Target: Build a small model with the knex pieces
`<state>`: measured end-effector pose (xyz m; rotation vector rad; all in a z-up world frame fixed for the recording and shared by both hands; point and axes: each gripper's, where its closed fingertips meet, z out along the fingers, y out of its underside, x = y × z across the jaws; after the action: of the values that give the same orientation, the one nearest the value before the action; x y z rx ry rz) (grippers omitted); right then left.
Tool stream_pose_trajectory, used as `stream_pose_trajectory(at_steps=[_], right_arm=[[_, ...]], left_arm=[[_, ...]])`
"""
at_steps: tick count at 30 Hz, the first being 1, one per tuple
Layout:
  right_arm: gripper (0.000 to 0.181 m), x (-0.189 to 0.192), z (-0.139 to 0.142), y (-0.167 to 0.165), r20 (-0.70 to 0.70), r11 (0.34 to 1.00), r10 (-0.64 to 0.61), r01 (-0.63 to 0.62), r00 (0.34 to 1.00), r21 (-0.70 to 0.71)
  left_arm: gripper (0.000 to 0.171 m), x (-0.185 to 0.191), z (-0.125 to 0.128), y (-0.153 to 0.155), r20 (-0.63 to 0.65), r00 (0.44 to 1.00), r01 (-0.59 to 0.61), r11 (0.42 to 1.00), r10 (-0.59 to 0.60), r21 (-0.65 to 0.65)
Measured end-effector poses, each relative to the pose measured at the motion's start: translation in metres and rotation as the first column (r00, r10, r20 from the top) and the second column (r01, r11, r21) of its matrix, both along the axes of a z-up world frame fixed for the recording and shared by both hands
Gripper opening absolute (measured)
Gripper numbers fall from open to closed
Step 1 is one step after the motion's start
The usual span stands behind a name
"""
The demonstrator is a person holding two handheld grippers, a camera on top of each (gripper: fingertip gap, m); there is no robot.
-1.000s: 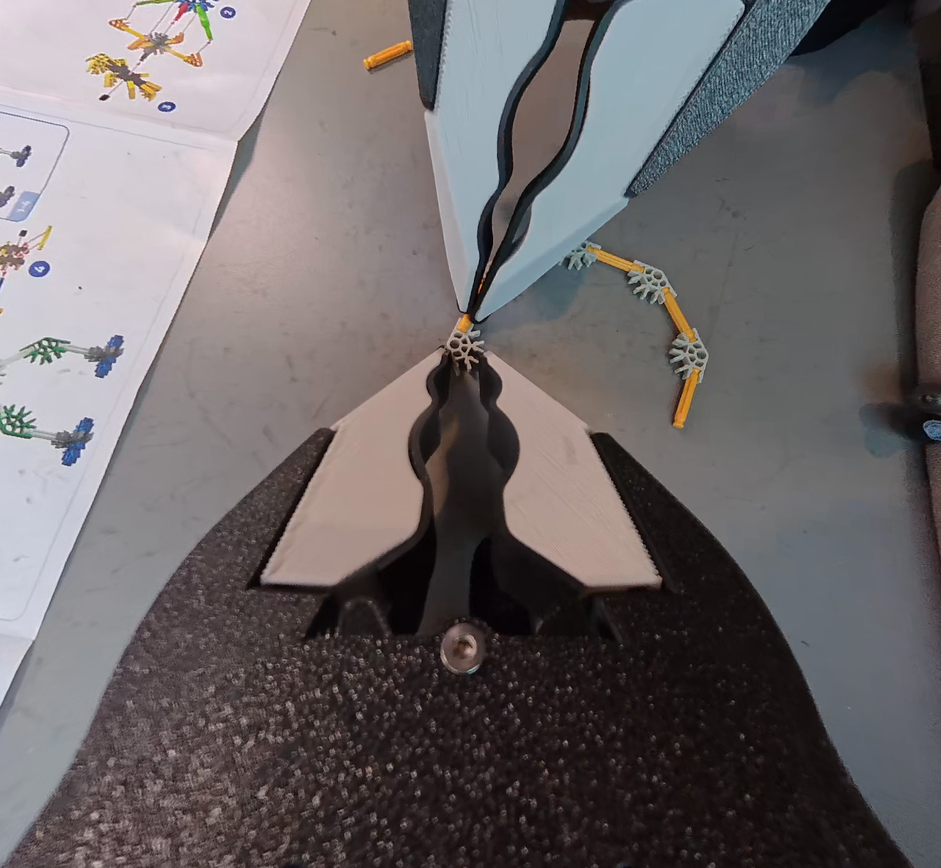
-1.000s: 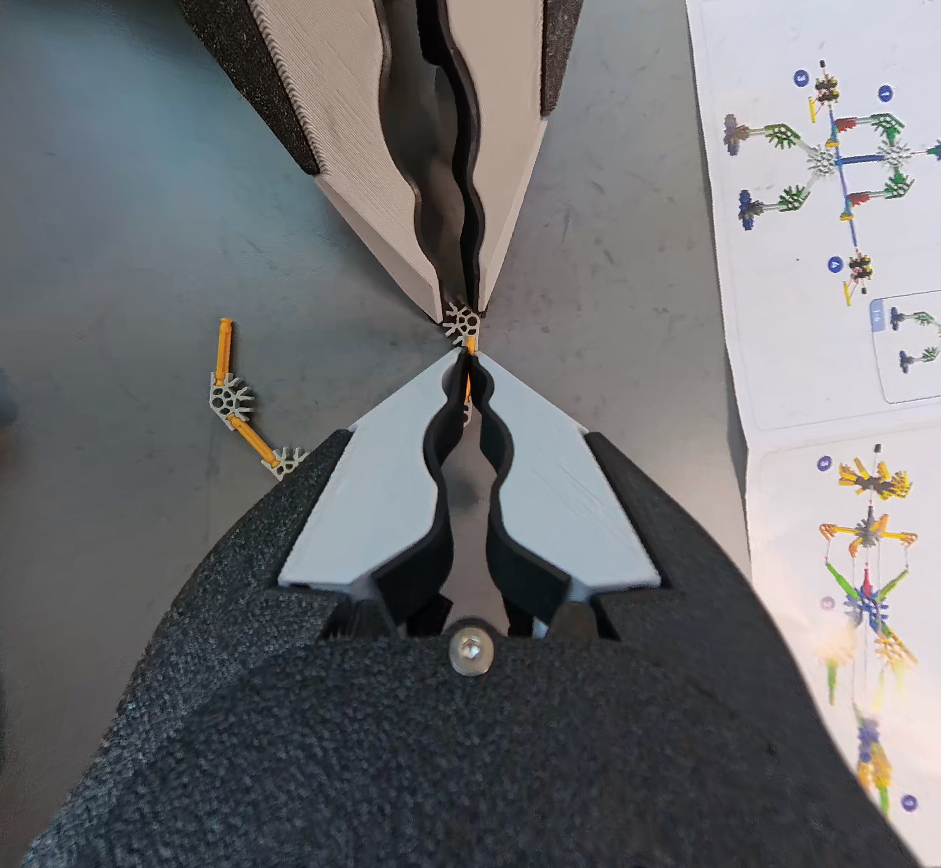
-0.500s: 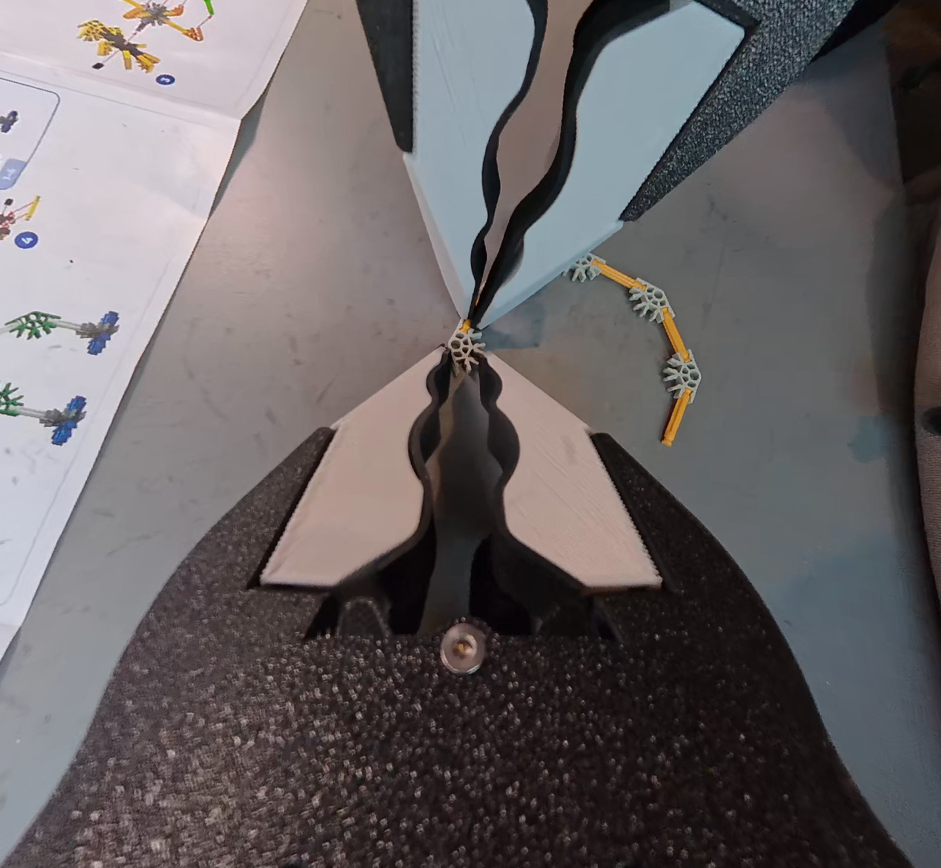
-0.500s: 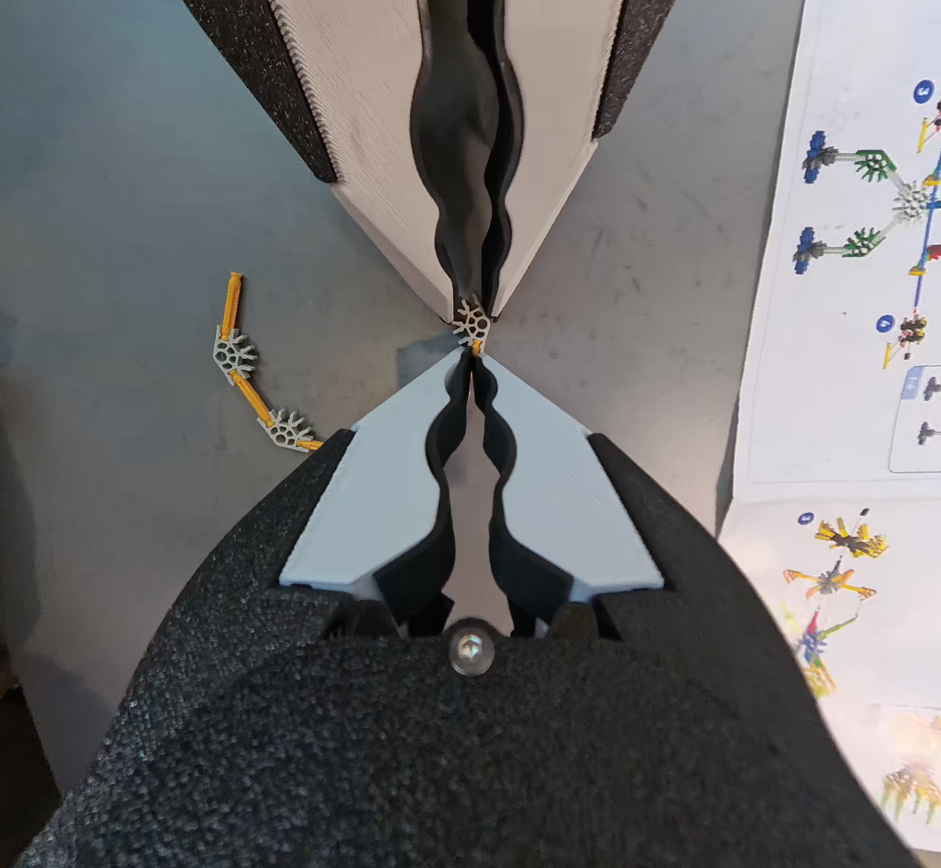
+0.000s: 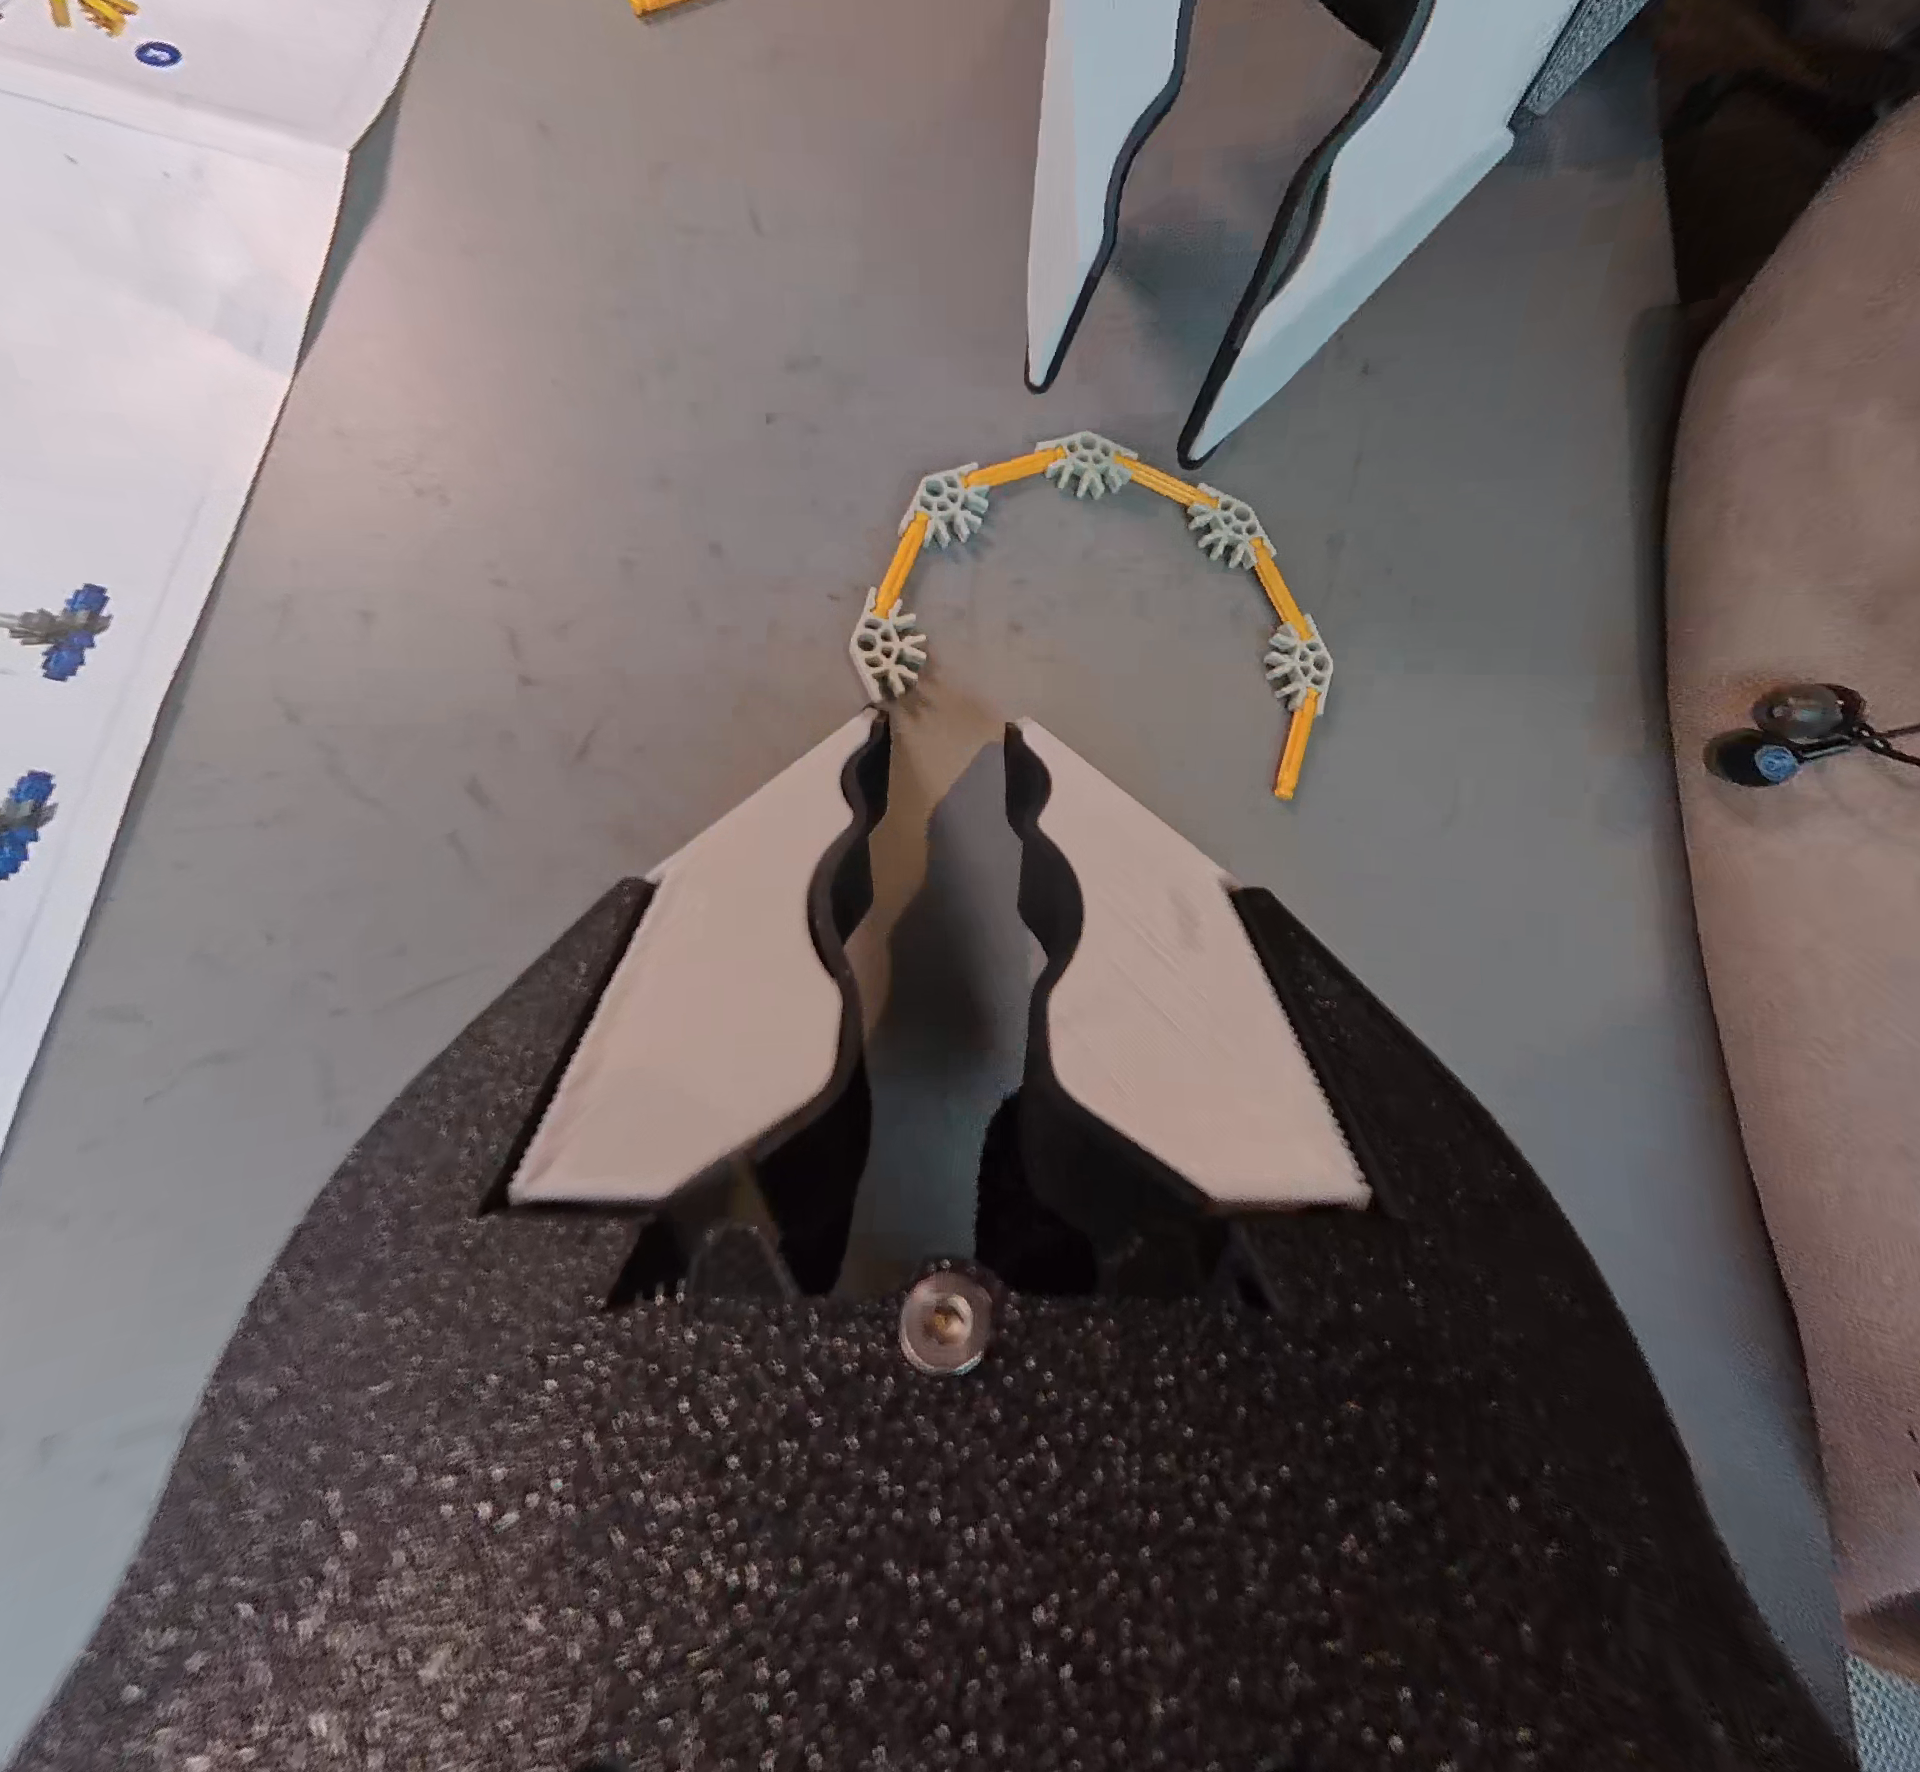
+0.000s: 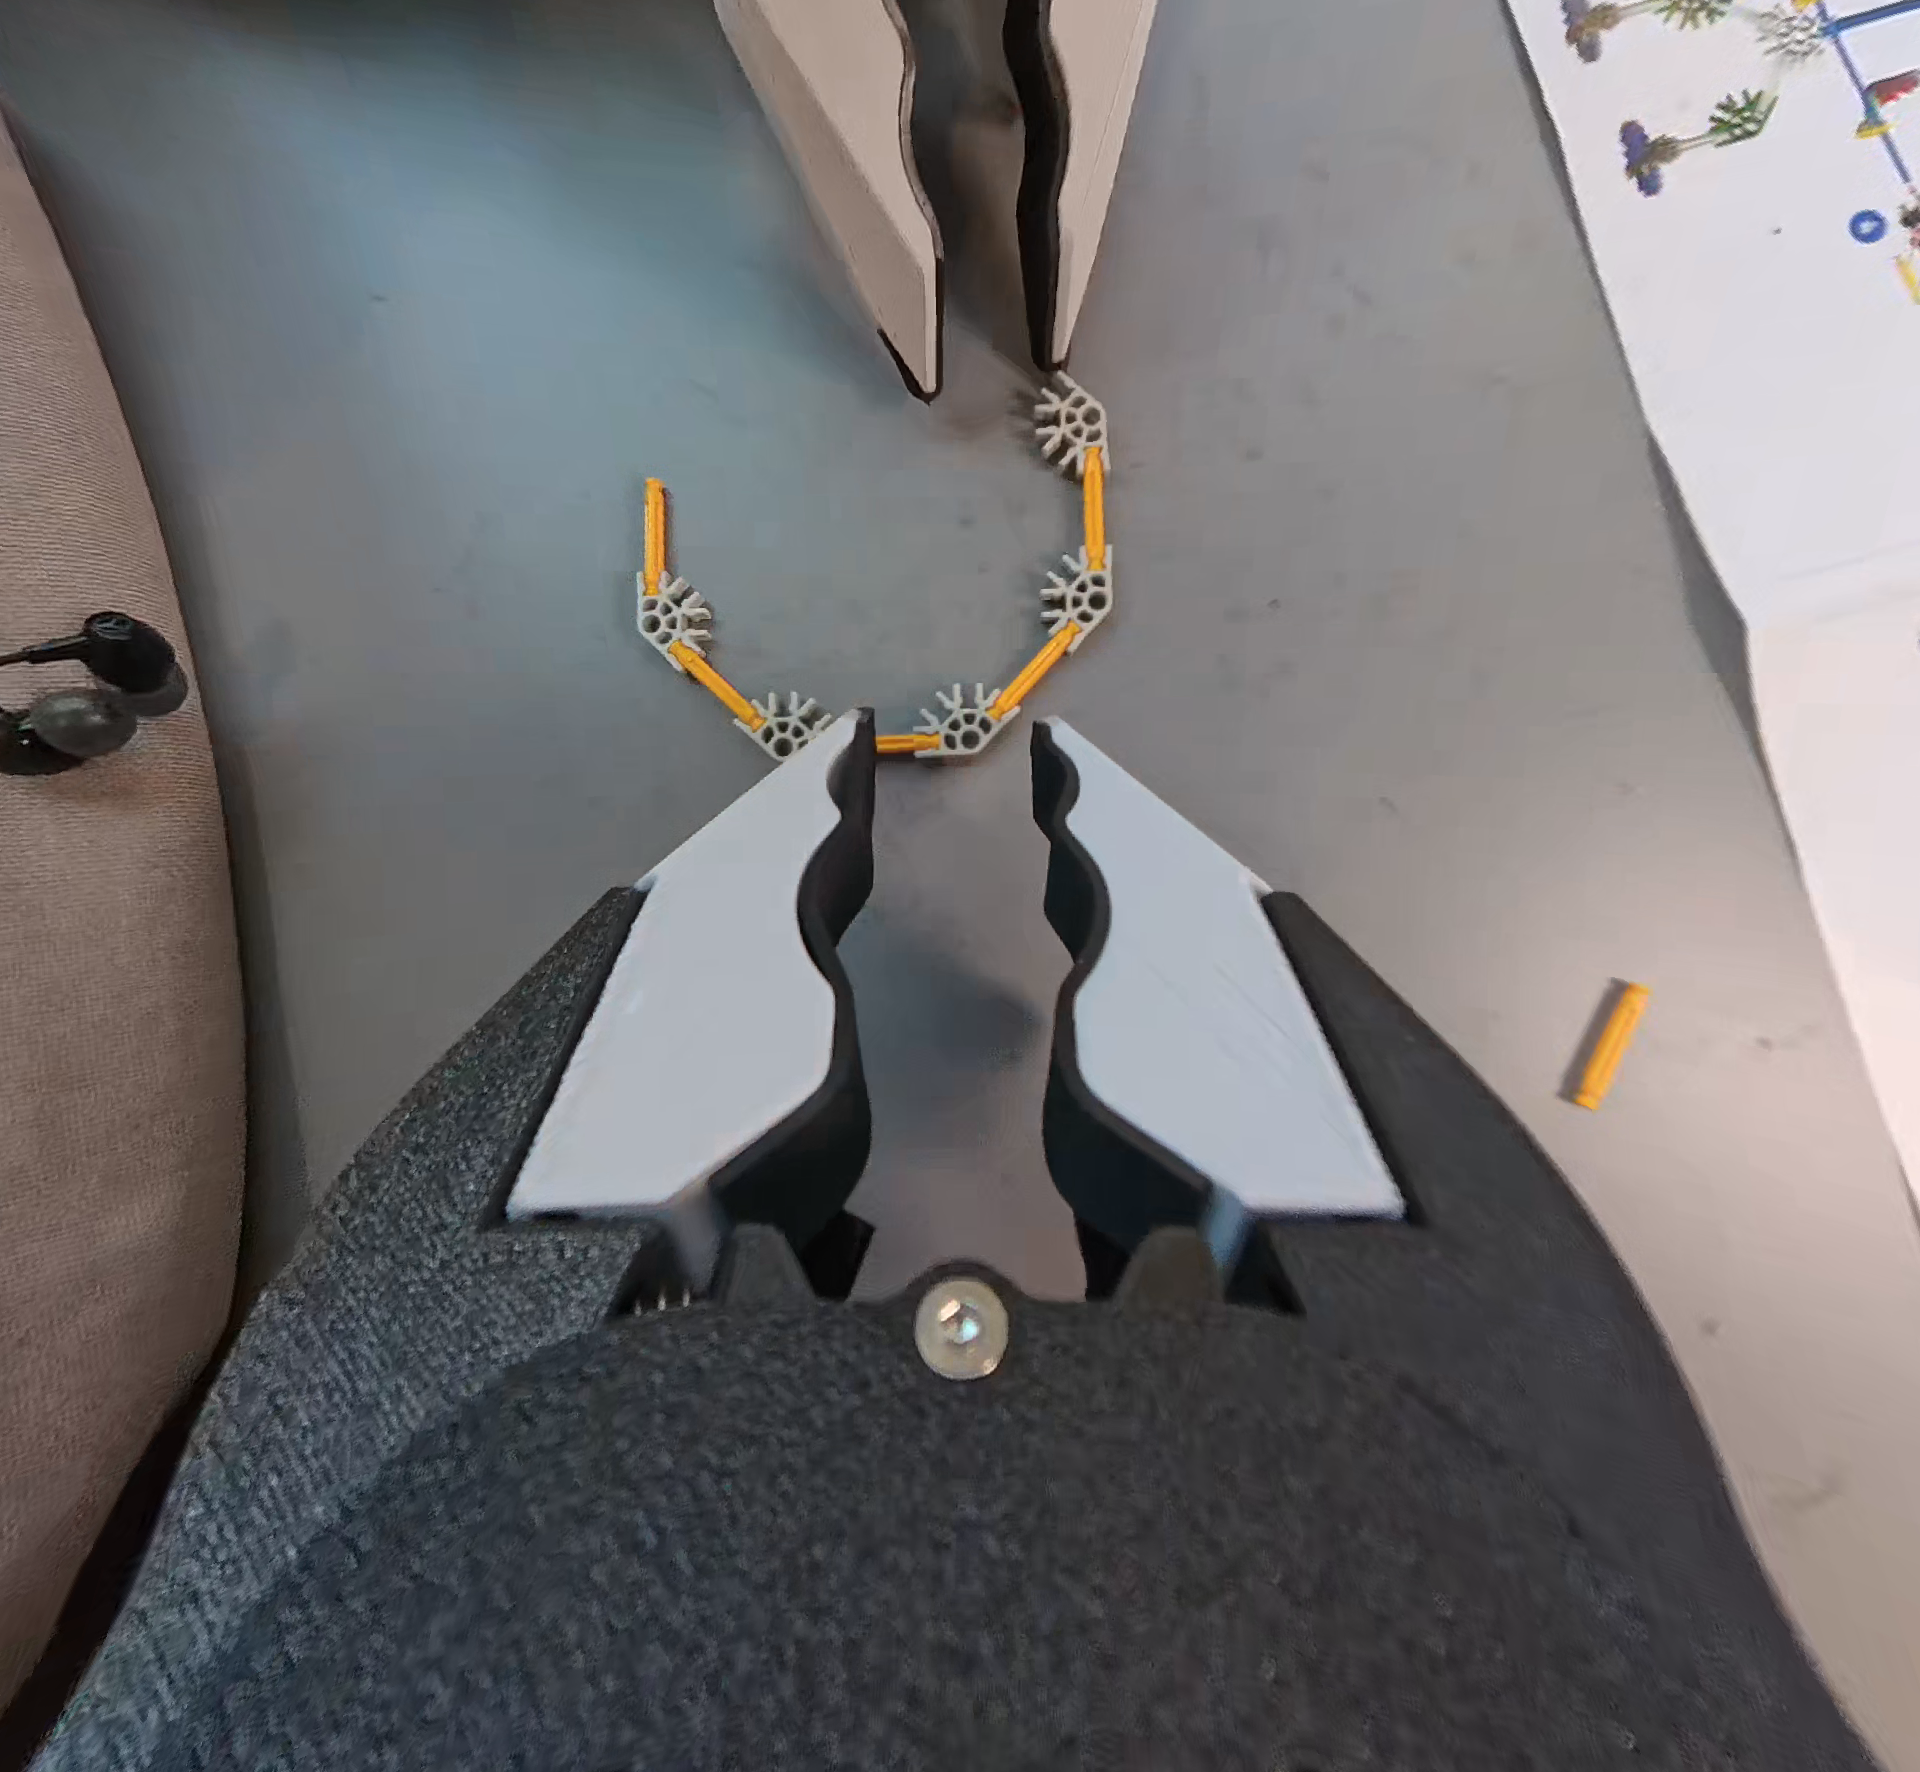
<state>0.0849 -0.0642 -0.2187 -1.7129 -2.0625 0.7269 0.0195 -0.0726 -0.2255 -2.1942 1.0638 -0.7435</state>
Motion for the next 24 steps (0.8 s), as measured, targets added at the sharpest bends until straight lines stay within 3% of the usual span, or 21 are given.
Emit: stream_pose_trajectory(at_steps=[1, 6, 11, 15, 18, 24], right_arm=[[0.03, 0.0, 0.0, -0.006, -0.013, 1.0, -0.009, 0.009, 1.0, 0.008], [0.03, -0.012, 0.009, -0.061, -0.119, 0.997, 0.062, -0.066, 0.991, -0.029], [0.028, -0.005, -0.003, -0.069, -0.075, 0.99, 0.137, -0.14, 0.988, -0.033], [0.026, 0.017, -0.009, -0.051, 0.012, 0.98, 0.2, -0.2, 0.98, -0.017], [0.022, 0.031, -0.009, -0.029, 0.065, 0.984, 0.18, -0.18, 0.982, -0.016], [0.028, 0.038, 0.002, 0.028, 0.054, 0.995, -0.006, 0.001, 0.999, 0.103]], left_arm=[[0.022, 0.0, 0.0, -0.003, -0.001, 1.0, 0.015, 1.0, -0.015, -0.005], [0.019, -0.005, 0.005, -0.014, -0.002, 0.997, 0.083, 0.997, -0.083, -0.001], [0.019, -0.007, 0.014, 0.017, 0.055, 0.996, -0.075, 0.993, 0.07, 0.089], [0.018, 0.005, 0.001, 0.022, -0.01, 0.996, -0.082, 0.989, 0.083, 0.123], [0.013, 0.012, 0.001, 0.013, -0.022, 0.999, -0.035, 0.993, 0.038, 0.112], [0.015, 0.021, -0.001, -0.014, -0.021, 0.994, 0.109, 0.992, -0.108, 0.058]])
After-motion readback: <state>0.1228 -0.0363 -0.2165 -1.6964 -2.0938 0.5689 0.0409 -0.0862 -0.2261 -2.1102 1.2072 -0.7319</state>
